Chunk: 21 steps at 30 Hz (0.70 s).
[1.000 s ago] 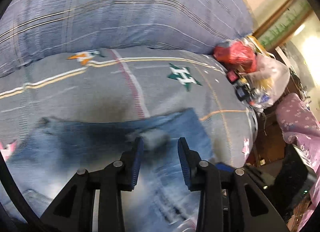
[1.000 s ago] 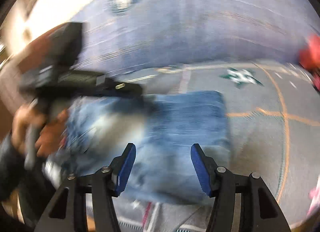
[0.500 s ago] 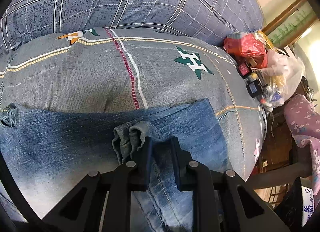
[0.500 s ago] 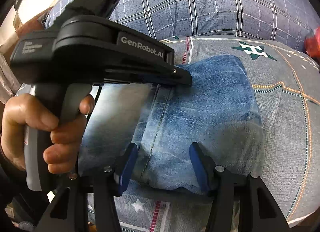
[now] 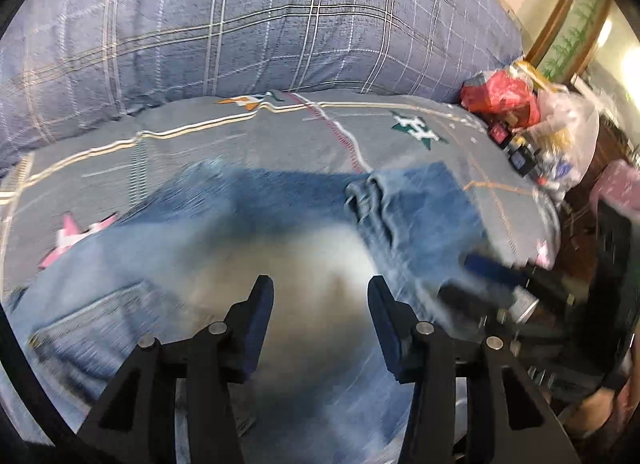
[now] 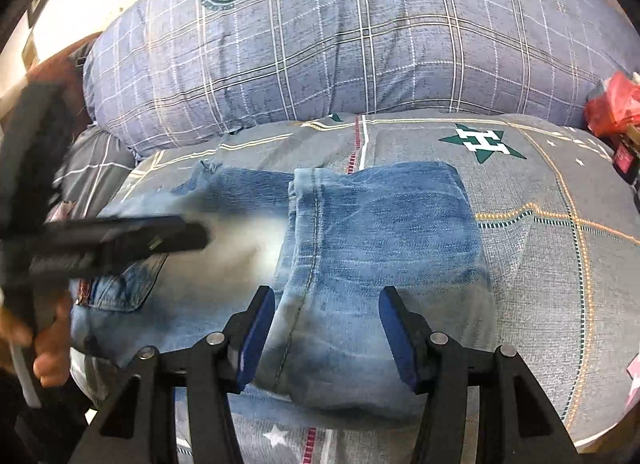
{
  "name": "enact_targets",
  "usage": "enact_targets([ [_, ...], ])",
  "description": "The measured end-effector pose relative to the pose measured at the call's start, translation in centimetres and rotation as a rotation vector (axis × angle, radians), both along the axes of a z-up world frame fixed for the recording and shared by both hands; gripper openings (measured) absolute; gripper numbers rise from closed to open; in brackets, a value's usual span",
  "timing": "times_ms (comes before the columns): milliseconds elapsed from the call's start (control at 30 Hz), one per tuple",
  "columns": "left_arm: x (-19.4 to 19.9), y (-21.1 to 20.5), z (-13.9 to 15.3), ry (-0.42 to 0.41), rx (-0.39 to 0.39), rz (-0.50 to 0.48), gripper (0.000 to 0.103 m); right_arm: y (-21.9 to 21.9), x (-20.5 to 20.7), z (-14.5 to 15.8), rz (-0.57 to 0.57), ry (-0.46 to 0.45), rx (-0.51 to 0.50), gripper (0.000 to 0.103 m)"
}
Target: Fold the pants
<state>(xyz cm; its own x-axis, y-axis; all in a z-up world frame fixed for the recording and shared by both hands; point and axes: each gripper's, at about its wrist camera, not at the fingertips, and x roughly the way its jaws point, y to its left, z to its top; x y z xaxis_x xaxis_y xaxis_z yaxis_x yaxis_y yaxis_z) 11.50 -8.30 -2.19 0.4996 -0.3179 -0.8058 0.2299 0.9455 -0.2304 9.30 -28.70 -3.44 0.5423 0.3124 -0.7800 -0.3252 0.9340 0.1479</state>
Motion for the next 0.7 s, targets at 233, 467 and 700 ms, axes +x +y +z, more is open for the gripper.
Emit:
enact_targets([
  [233, -1.6, -0.6, -3.4, 0.013, 0.092, -0.034, 0.052, 1.2, -0.4, -0.9, 0.021, 0.037, -0.06, 0.058],
  [467, -2.3, -1.9, -3.6, -0.047, 0.163, -0.063, 0.062, 2.3, -0.3, -2.0, 0.053, 0.042, -0.139, 0.061],
  [700, -3.8, 0.7, -1.3, -0.052, 0.099, -0.046, 0.062, 2.5, -0.4, -1.1, 0.047, -0.001, -0.119, 0.061],
])
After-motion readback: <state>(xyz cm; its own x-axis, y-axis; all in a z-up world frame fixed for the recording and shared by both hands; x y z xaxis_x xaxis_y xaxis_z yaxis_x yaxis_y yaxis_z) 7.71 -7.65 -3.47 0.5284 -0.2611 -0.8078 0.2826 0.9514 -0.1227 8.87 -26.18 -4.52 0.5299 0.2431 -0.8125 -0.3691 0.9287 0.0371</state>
